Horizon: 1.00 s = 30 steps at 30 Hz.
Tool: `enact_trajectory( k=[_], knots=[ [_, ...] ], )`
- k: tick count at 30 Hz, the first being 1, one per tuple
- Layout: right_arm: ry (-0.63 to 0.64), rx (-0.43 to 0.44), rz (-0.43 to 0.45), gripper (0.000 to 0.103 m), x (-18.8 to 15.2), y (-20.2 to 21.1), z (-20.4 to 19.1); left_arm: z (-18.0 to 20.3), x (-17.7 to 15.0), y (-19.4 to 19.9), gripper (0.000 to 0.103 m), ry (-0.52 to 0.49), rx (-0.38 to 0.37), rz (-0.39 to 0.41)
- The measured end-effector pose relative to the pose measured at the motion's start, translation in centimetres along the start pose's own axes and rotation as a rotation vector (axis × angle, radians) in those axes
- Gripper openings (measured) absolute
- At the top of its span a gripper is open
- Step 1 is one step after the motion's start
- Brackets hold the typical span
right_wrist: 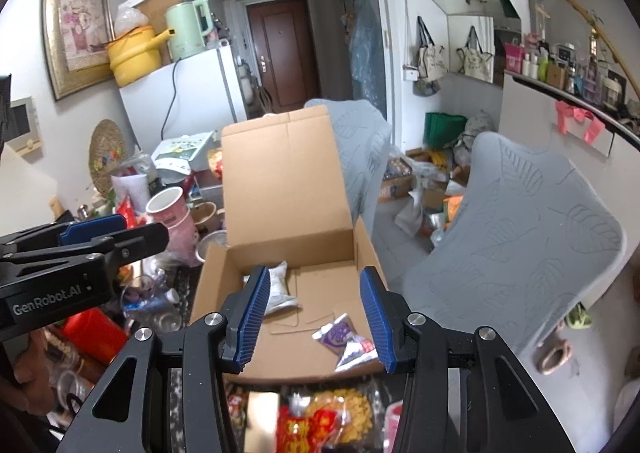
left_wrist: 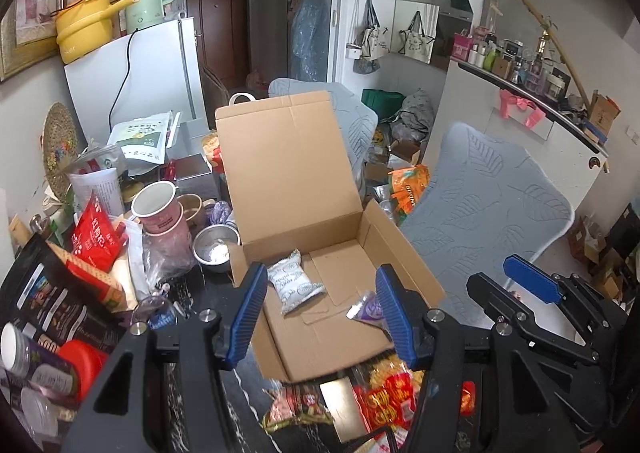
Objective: Organize snacks
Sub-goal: 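Withdraw both tools from the box back toward the remaining snacks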
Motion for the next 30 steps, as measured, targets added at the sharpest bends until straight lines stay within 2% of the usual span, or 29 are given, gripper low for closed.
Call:
enact_trajectory(
  k=[2,13,21,30],
  knots=[
    [0.0,-0.005,0.007,0.051,-0.2,1.2,-0.3,0.2,-0.4,0.9,0.056,-0.004,-0.005,0.004],
    [-0.017,-0.039,0.024,0.051,-2.5,7.3,-1.6,1.4,-3.6,5.9,0.056,-0.04,-0.027,-0.016],
    [-0.027,-0.076,0.02,0.054,-4.6,10.8,-2.2,1.6,-6.1,7.6,0.056,-0.058,-0.036,-0.058],
    [-0.056,-0.1,-0.029,0.054,-8.1,12.5,-2.4,1.7,-9.4,8.1,0.056,-0.079,-0.064,-0.118]
  ],
)
Point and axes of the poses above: each gripper's, at about its wrist camera, not at the fingertips, and y roughly against the way its jaws point, z to its right, x to its top, the point moved 2 cm from there along -y, roughly the way its jaws point, and after that the axes turned 12 degrees about z, right-handed, at the moved point
